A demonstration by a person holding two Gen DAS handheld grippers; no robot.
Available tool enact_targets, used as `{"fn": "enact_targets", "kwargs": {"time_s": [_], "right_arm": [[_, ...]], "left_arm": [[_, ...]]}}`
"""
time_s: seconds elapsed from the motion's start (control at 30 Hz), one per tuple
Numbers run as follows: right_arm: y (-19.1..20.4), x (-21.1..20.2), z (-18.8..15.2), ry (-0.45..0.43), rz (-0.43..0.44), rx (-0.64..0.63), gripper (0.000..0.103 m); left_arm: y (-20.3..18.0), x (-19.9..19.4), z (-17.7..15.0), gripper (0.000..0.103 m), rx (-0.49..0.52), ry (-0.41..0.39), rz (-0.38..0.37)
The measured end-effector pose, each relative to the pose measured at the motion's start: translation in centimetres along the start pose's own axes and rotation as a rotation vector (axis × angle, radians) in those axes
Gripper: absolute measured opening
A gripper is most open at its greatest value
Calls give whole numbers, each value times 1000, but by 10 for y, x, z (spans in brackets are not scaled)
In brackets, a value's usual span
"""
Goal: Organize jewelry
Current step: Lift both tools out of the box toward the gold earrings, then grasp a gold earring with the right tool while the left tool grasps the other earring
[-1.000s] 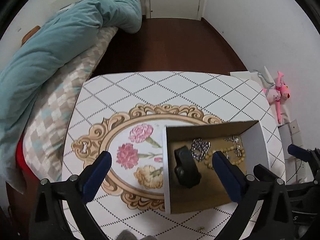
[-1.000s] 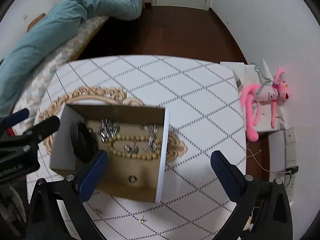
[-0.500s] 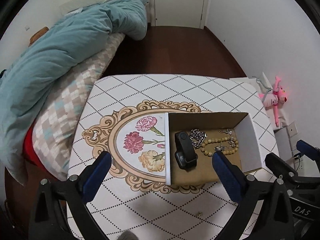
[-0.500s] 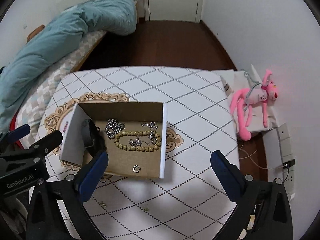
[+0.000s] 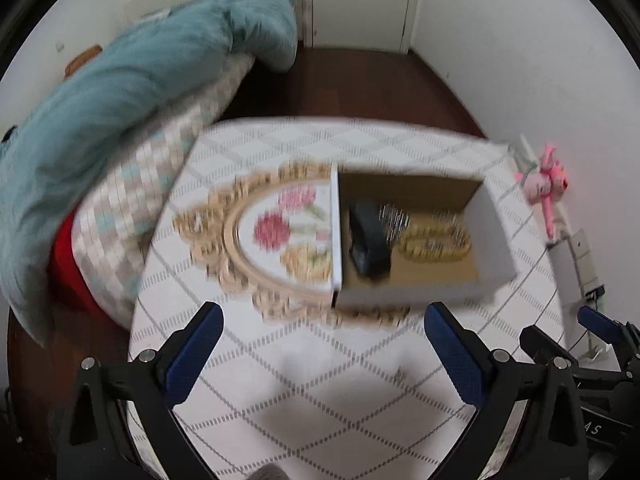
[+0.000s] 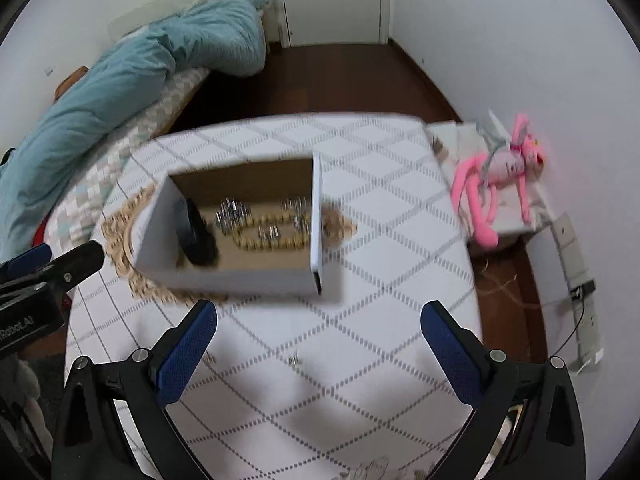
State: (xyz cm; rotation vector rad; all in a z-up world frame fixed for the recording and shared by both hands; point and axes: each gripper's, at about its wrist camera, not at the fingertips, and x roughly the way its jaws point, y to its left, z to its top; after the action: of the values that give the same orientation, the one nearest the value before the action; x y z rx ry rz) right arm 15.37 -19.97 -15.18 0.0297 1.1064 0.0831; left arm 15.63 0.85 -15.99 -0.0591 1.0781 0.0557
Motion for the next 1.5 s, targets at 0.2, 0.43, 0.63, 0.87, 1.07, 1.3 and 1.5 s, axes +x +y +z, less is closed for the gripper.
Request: {"fn": "enact_targets", "kwargs": {"time_s": [0.2,0.43,0.63,0.87,1.07,1.3,1.5], "right_arm": [[-2,38,-33,72,42,31,84],[1,64,-52,107,66,43,71],[6,71,-56,95,69,29,45],[6,70,-59,70,54,17,9],[-11,58,-61,41,85,78,9],[-29,43,-63,21,85,124,9],[-37,44,-66,27,77,139,9]], "left_arm": [[0,41,-38,103,8,95,63],[2,70,-62,103,15,160,76],[0,76,-67,103,12,175,73],[-1,76,-69,103,16,176,69],[-12,61,-72,103,4,159,41],[-37,60,-70,102,26,144,-46],[-63,61,-70,71,93,121,-47]]}}
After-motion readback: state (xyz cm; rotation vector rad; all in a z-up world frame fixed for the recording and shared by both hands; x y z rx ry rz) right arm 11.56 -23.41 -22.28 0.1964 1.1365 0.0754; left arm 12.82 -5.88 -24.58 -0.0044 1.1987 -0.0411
